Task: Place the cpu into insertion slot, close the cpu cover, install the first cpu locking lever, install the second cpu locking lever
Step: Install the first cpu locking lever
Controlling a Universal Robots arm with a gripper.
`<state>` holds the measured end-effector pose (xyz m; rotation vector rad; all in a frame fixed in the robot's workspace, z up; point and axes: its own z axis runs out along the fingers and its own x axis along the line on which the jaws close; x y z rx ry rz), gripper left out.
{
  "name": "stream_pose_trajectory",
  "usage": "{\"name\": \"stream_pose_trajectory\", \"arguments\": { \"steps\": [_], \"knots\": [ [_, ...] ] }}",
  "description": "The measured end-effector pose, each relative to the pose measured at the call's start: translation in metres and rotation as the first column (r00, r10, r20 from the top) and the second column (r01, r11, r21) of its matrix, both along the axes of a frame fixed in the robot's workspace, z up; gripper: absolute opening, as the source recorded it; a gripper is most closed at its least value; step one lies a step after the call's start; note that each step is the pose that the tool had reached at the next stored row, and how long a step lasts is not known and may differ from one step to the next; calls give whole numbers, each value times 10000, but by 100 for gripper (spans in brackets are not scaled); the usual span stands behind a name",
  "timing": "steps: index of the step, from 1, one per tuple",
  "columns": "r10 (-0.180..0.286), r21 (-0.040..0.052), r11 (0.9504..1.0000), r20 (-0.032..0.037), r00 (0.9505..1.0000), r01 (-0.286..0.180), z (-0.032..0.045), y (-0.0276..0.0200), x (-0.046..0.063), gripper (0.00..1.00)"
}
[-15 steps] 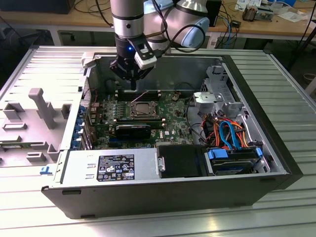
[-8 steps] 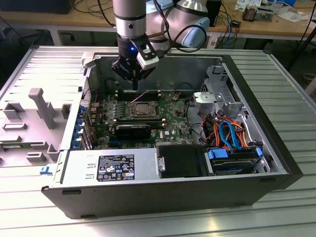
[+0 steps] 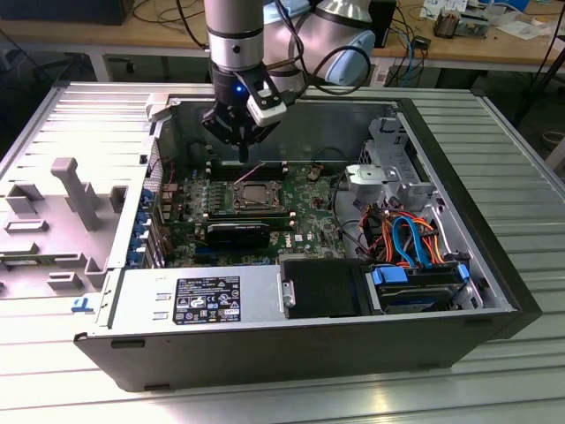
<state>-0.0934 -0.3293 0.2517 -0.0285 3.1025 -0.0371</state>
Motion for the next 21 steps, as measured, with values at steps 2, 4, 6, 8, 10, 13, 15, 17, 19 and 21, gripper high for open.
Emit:
{"name": "stream_pose_trajectory", "arguments": {
  "steps": [2, 4, 6, 8, 10, 13, 15, 17, 19, 21],
  "knots": [
    [46, 0, 10000, 0, 10000, -46, -18, -3, 1, 11],
    [85, -1, 10000, 0, 10000, -85, -54, -9, 0, 11],
    [119, 1, 9999, 1, 9999, -119, -106, -15, 0, 11],
    [213, -1, 9998, 0, 9998, -213, -143, -17, 0, 11],
    [392, -1, 9992, 0, 9992, -392, -172, -17, 0, 11],
    [573, -1, 9984, 0, 9984, -573, -204, -17, 0, 11],
    [645, -1, 9979, 1, 9979, -645, -223, -17, 1, 11],
    [722, -1, 9974, 0, 9974, -722, -243, -17, 0, 11],
    [804, -1, 9968, 0, 9968, -804, -262, -17, 1, 11],
    [879, -1, 9961, 0, 9961, -879, -280, -17, 3, 11]
  ]
}}
